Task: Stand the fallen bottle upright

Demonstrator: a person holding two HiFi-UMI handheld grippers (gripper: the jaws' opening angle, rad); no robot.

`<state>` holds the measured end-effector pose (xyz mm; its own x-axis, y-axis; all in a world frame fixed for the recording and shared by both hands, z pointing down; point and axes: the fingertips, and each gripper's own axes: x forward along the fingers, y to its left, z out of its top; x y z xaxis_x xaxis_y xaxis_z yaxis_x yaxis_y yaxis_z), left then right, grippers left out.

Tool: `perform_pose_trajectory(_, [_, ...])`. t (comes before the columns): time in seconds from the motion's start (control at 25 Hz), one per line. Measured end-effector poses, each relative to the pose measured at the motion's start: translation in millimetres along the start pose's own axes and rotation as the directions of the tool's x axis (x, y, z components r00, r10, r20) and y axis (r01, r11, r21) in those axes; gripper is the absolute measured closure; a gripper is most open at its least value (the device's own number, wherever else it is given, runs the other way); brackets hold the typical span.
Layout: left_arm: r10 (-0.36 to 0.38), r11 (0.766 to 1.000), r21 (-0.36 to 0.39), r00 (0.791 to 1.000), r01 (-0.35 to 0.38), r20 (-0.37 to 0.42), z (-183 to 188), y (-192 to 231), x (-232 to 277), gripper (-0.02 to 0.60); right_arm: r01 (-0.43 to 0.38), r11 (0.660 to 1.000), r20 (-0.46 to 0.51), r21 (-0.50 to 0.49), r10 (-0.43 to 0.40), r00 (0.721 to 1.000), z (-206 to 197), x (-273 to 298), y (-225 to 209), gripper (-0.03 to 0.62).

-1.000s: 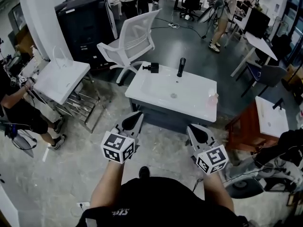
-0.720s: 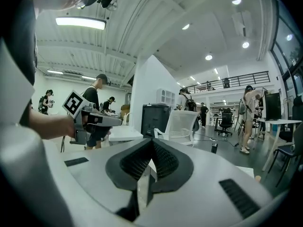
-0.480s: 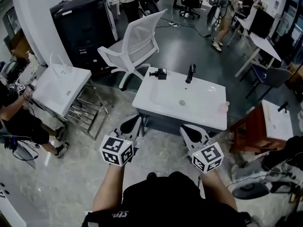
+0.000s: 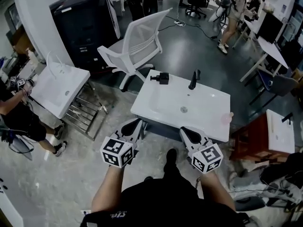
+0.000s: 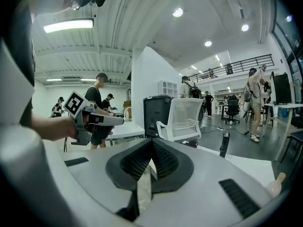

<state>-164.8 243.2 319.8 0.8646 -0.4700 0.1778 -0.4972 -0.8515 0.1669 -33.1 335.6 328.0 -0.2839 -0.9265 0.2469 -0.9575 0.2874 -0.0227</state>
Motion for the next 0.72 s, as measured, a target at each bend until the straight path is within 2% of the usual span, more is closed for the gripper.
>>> perform_pose_trajectory(0.28, [0.040, 0.999, -0.035, 0.999, -0.041, -0.034, 16, 16, 98, 0.569, -0.056, 0.998, 0.021, 0.040, 0.055, 0.998, 6, 40, -99, 0.579])
perform_pose_trajectory(0.48, [0.051, 0.999, -0.016, 0.997, -0.052, -0.055, 31, 18, 167, 0.568, -0.118, 0.992, 0.026, 0.033, 0.117, 0.993, 12, 69, -160, 0.579])
perform_pose_trajectory(0.72, [0.047, 0.998, -0.034, 0.994, -0.051, -0.098, 24, 30, 219, 0.568, -0.106, 0.991, 0.043, 0.077, 0.103, 0.994, 14, 88, -205, 0.579])
